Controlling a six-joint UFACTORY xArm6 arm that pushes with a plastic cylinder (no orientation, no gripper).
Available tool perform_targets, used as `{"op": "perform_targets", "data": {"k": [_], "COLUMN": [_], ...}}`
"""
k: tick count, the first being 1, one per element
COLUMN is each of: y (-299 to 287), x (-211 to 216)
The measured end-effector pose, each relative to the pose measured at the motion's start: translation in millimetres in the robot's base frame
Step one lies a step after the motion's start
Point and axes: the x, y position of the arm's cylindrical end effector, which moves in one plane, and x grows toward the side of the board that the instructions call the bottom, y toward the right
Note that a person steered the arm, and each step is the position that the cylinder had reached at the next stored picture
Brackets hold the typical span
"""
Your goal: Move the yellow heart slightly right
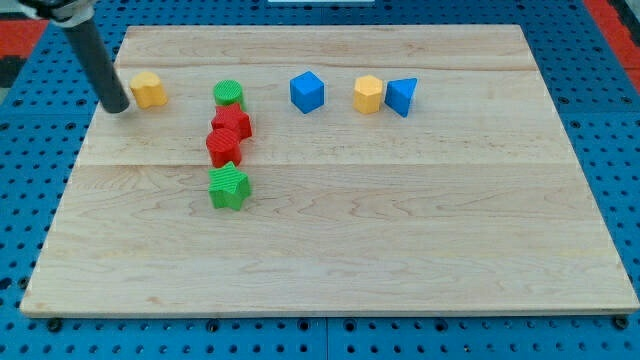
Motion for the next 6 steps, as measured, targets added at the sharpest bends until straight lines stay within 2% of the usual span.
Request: {"op": "perform_targets", "data": {"k": [1,2,3,4,5,6], "y": [100,99,41,32,-34,-36], "x": [-36,-64,-53,-25,-19,-67]}}
